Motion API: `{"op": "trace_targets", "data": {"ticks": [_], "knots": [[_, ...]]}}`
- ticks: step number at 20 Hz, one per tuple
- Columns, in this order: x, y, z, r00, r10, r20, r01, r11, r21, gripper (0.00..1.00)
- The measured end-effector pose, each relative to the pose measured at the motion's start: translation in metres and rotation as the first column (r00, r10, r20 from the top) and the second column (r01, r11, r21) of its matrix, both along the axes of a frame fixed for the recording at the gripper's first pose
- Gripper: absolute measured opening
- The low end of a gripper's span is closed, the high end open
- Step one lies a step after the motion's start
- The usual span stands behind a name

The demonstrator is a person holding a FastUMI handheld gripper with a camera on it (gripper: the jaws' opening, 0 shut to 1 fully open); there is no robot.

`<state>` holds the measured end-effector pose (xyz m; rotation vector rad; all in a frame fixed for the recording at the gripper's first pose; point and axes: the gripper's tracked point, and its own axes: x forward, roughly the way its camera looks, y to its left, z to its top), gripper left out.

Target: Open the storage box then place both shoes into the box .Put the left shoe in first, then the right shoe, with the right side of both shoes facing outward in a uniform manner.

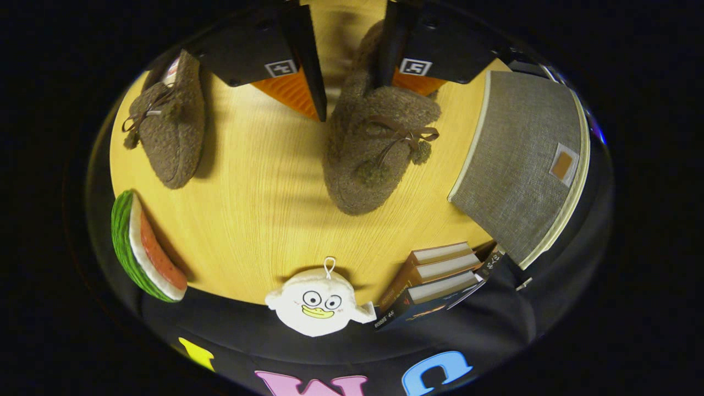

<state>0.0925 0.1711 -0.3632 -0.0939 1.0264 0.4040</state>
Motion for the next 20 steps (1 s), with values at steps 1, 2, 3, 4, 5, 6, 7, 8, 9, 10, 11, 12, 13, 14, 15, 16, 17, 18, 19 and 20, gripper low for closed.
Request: {"op": "trace_targets", "data": {"ticks": [1, 2, 3, 4, 5, 6, 7, 8, 9, 10, 11, 12, 13, 14, 15, 16, 17, 18, 19, 20], "knots": [[0.000, 0.001, 0.000, 1.000, -0.025, -0.012, 0.025, 1.000, 0.005, 0.38], [-0.001, -0.001, 0.001, 0.999, -0.048, -0.018, 0.048, 0.999, 0.003, 0.38], [0.000, -0.002, 0.002, 0.998, -0.062, -0.018, 0.062, 0.998, 0.001, 0.28], [0.000, -0.003, 0.002, 0.998, -0.063, -0.019, 0.063, 0.998, -0.005, 0.19], [0.001, -0.003, 0.002, 0.998, -0.062, -0.020, 0.062, 0.998, -0.010, 0.11], [0.000, -0.005, 0.005, 0.998, -0.066, -0.021, 0.066, 0.998, -0.013, 0.08], [-0.003, -0.004, 0.008, 0.997, -0.069, -0.032, 0.069, 0.998, -0.014, 0.05], [-0.008, -0.002, 0.014, 0.997, -0.072, -0.036, 0.072, 0.997, -0.005, 0.05], [-0.010, 0.000, 0.025, 0.996, -0.086, -0.037, 0.087, 0.996, 0.009, 0.05], [-0.011, 0.004, 0.041, 0.995, -0.100, -0.026, 0.101, 0.994, 0.042, 0.05], [-0.011, 0.010, 0.062, 0.994, -0.109, -0.008, 0.110, 0.991, 0.079, 0.05], [-0.010, 0.013, 0.084, 0.993, -0.119, 0.010, 0.117, 0.988, 0.106, 0.05], [-0.009, 0.018, 0.105, 0.992, -0.121, 0.025, 0.117, 0.985, 0.129, 0.05], [-0.009, 0.024, 0.125, 0.992, -0.121, 0.038, 0.114, 0.982, 0.152, 0.05], [-0.010, 0.031, 0.146, 0.991, -0.125, 0.039, 0.116, 0.977, 0.176, 0.05], [-0.011, 0.041, 0.166, 0.990, -0.133, 0.041, 0.122, 0.970, 0.209, 0.05], [-0.011, 0.053, 0.188, 0.988, -0.144, 0.049, 0.127, 0.961, 0.247, 0.05], [-0.011, 0.067, 0.205, 0.987, -0.151, 0.059, 0.128, 0.950, 0.286, 0.05], [-0.012, 0.083, 0.223, 0.985, -0.157, 0.066, 0.128, 0.938, 0.322, 0.05], [-0.017, 0.098, 0.238, 0.985, -0.159, 0.065, 0.127, 0.928, 0.350, 0.05]]}}
